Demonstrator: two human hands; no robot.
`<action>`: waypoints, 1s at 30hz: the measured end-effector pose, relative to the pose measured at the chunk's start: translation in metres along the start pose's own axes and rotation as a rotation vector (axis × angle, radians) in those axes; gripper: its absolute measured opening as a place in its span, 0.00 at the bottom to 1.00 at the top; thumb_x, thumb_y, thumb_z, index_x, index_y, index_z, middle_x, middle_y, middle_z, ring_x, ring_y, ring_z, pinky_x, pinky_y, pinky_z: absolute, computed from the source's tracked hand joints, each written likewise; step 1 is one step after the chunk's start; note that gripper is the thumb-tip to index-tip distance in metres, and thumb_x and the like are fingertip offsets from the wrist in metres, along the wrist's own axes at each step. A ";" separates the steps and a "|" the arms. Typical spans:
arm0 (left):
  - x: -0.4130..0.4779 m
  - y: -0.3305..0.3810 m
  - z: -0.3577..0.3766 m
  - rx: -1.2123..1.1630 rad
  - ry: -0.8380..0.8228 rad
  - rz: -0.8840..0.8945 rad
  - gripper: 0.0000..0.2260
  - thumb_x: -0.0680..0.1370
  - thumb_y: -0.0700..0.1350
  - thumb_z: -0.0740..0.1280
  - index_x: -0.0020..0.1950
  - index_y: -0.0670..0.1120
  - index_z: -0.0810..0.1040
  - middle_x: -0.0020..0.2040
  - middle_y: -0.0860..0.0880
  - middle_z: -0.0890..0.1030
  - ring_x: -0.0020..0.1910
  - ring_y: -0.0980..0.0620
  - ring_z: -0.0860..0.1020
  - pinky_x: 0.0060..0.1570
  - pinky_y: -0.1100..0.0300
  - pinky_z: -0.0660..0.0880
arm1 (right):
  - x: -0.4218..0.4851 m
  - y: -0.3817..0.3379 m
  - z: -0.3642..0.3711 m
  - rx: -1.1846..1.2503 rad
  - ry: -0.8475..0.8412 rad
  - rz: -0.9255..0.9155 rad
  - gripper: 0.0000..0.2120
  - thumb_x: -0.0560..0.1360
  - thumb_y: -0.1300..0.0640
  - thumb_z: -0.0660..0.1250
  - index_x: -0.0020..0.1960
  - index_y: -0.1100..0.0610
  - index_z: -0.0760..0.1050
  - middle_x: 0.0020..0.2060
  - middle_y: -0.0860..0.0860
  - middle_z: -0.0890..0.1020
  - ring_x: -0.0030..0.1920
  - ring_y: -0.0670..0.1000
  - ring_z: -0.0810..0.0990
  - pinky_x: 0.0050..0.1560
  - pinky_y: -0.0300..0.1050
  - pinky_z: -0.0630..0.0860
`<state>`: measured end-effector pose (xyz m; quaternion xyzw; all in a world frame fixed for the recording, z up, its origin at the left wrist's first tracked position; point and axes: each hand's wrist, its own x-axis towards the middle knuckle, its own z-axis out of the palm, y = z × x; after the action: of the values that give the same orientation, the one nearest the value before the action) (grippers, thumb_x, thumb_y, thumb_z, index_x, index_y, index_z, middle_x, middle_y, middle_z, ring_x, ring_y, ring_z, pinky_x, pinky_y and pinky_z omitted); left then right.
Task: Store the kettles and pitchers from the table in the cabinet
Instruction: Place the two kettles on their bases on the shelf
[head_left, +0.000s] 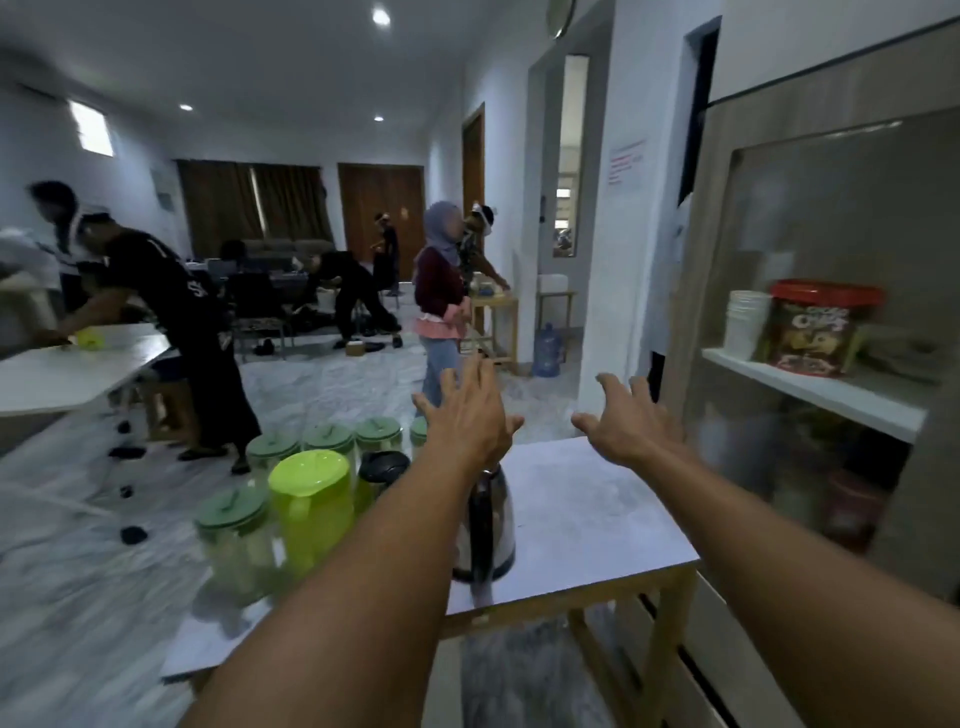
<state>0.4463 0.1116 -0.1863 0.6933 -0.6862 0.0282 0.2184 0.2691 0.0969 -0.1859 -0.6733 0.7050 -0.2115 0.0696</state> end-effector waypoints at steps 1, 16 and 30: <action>-0.004 -0.019 0.004 0.014 -0.014 -0.041 0.32 0.78 0.58 0.62 0.76 0.46 0.55 0.78 0.49 0.53 0.76 0.40 0.54 0.68 0.29 0.54 | 0.000 -0.012 0.015 -0.001 -0.042 -0.024 0.34 0.78 0.38 0.61 0.79 0.44 0.54 0.79 0.54 0.57 0.74 0.66 0.65 0.69 0.65 0.67; 0.042 -0.141 0.159 -0.504 -0.143 -0.870 0.39 0.65 0.62 0.73 0.67 0.38 0.70 0.63 0.41 0.78 0.62 0.39 0.77 0.59 0.48 0.76 | 0.089 -0.064 0.225 0.232 -0.480 0.165 0.33 0.73 0.36 0.68 0.67 0.58 0.72 0.64 0.59 0.79 0.63 0.62 0.78 0.57 0.50 0.75; 0.072 -0.155 0.182 -0.615 -0.105 -1.041 0.17 0.78 0.47 0.66 0.60 0.36 0.77 0.58 0.36 0.80 0.57 0.37 0.78 0.53 0.52 0.74 | 0.113 -0.069 0.244 0.423 -0.360 0.468 0.14 0.65 0.47 0.67 0.45 0.55 0.77 0.44 0.55 0.85 0.45 0.59 0.84 0.47 0.46 0.80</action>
<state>0.5524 -0.0235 -0.3670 0.8434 -0.2436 -0.3162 0.3596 0.4165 -0.0634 -0.3577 -0.4907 0.7572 -0.2091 0.3770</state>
